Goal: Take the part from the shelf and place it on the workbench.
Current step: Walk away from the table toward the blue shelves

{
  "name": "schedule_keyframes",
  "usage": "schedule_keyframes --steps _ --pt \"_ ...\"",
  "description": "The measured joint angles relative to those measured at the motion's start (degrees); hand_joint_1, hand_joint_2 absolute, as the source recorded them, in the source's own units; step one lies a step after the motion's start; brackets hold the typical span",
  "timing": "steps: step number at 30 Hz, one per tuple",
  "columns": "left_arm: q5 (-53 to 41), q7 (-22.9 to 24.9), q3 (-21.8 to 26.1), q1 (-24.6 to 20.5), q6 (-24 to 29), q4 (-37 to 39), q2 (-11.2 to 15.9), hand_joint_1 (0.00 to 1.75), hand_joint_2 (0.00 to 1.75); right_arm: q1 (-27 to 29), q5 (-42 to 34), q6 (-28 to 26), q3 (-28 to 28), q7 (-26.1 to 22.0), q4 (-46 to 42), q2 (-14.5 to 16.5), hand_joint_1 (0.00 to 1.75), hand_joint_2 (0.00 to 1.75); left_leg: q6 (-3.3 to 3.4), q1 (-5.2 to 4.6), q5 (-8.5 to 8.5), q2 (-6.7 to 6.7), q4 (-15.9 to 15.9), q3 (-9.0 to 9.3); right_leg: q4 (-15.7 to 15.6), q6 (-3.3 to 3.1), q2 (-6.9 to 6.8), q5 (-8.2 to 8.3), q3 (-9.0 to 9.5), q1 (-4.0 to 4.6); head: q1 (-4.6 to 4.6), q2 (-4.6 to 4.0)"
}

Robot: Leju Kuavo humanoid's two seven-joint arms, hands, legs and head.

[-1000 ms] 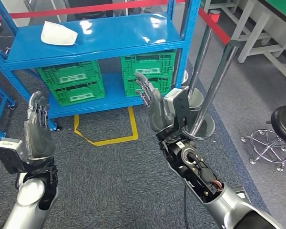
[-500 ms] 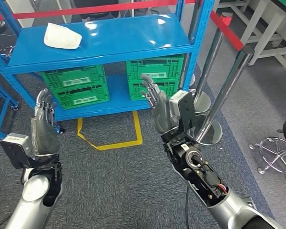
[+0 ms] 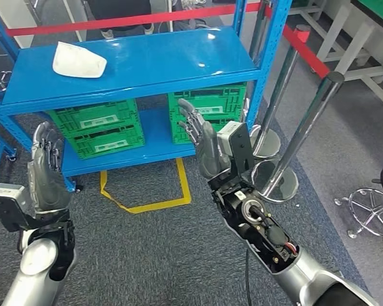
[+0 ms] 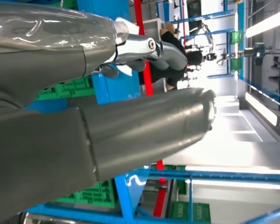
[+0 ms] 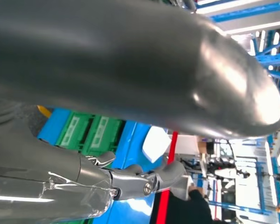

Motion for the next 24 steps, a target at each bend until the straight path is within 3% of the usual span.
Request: schedule_keyframes --steps 2,5,6,7,8,10,11,12,14,16,17,19,21,22,24 --pt "-0.01 -0.02 0.0 -0.1 0.01 -0.03 0.0 0.0 0.0 -0.04 0.01 0.01 0.0 0.0 0.0 0.0 0.0 0.0 0.74 -0.02 -0.67 -0.06 -0.07 1.11 5.19 0.29 -0.22 -1.25 -2.78 -0.09 0.5 0.0" --pt "0.0 -0.01 0.0 0.01 0.01 -0.03 0.0 0.0 0.0 0.17 0.0 0.01 0.01 0.01 0.02 -0.01 0.0 0.0 1.23 -0.4 -2.07 -0.18 -0.05 2.48 15.65 0.29 -0.3 -5.53 -9.86 0.06 1.4 0.01" --pt "0.01 -0.01 0.0 0.08 0.0 -0.03 0.0 0.0 0.0 0.27 0.01 0.0 -0.01 0.02 0.04 -0.01 0.0 0.0 1.29 -0.55 -2.61 -0.26 -0.04 3.12 16.45 0.18 -0.3 -6.08 -11.19 0.1 1.66 0.01" --pt "0.01 -0.01 0.0 0.12 -0.01 -0.03 0.0 0.0 0.0 0.33 0.01 0.0 -0.03 0.03 0.05 -0.02 0.0 0.0 1.32 -0.69 -3.19 -0.33 -0.03 3.9 15.09 -0.07 -0.31 -5.24 -11.49 0.14 1.89 0.01" --pt "0.02 0.01 0.0 0.11 -0.02 -0.03 -0.01 0.0 0.0 0.35 0.04 -0.01 -0.04 0.05 0.06 -0.02 0.0 0.0 1.32 -0.82 -3.81 -0.38 -0.03 4.8 11.91 -0.41 -0.31 -2.95 -10.93 0.24 2.13 0.01" --pt "0.1 0.05 -0.02 0.01 -0.04 0.0 -0.03 0.0 0.0 0.33 0.1 -0.04 -0.05 0.13 0.06 -0.02 0.0 0.0 1.13 -0.98 -4.98 -0.42 -0.06 6.25 4.13 -1.21 -0.32 3.37 -9.27 0.7 2.32 0.01" --pt "0.16 0.11 -0.04 -0.08 -0.04 0.01 -0.03 0.0 0.0 0.33 0.16 -0.07 -0.05 0.21 0.05 -0.02 0.0 0.0 0.92 -0.96 -5.39 -0.45 -0.12 6.56 1.51 -1.52 -0.32 5.49 -8.56 1.02 2.27 0.01" --pt "0.2 0.16 -0.05 -0.15 -0.04 0.02 -0.03 0.0 0.0 0.32 0.23 -0.09 -0.06 0.27 0.03 -0.02 0.0 0.0 0.66 -0.9 -5.61 -0.47 -0.13 6.66 0.13 -1.8 -0.3 6.52 -8.3 1.33 2.18 0.01" --pt "0.23 0.24 -0.08 -0.34 -0.04 0.01 -0.04 0.0 0.0 0.28 0.5 -0.17 -0.13 0.34 -0.14 -0.02 0.0 0.0 0.13 -0.85 -5.85 -0.48 -0.09 6.75 -0.53 -2.32 -0.21 6.36 -7.53 1.49 2.25 0.01" --pt "0.23 0.22 -0.09 -0.64 -0.04 -0.01 -0.02 0.0 0.0 0.14 0.78 -0.25 -0.2 0.33 -0.37 -0.02 0.0 0.0 -0.49 -0.79 -6.11 -0.42 2.49 5.71 -1.17 -2.83 -0.14 6.18 -6.32 1.19 2.24 0.01" --pt "0.25 0.21 -0.1 -0.83 -0.04 -0.01 0.0 0.0 0.0 0.07 0.86 -0.26 -0.21 0.36 -0.45 -0.02 0.0 0.0 -0.87 -0.68 -6.61 -0.4 5.51 3.98 -1.43 -3.03 -0.11 6.0 -5.66 1.0 2.01 0.01" --pt "0.3 0.21 -0.11 -0.98 -0.04 0.01 0.03 0.0 0.0 0.02 0.92 -0.31 -0.2 0.53 -0.48 -0.02 0.0 0.0 -1.56 -0.35 -8.56 -0.36 13.28 -1.34 -1.55 -3.29 -0.13 5.32 -4.87 0.92 1.36 0.01" --pt "0.36 0.21 -0.11 -0.89 -0.04 0.03 0.07 0.0 0.0 0.14 0.94 -0.45 -0.19 0.68 -0.48 -0.02 0.0 0.0 -1.96 -0.02 -9.92 -0.34 17.15 -5.47 -1.53 -3.24 -0.05 4.39 -3.93 0.88 0.97 0.01" --pt "0.38 0.21 -0.11 -0.87 -0.04 0.03 0.09 0.0 0.0 0.19 0.95 -0.53 -0.19 0.73 -0.48 -0.02 0.0 0.0 -2.0 0.09 -9.12 -0.33 16.2 -6.08 -1.52 -3.15 0.02 3.86 -3.3 0.84 0.83 0.01" --pt "0.39 0.21 -0.11 -0.91 -0.04 0.04 0.11 0.0 0.0 0.25 0.96 -0.6 -0.19 0.77 -0.48 -0.02 0.0 0.0 -1.83 0.2 -3.95 -0.3 9.01 -4.34 -1.53 -2.81 0.11 2.71 -1.89 0.76 0.53 0.01"
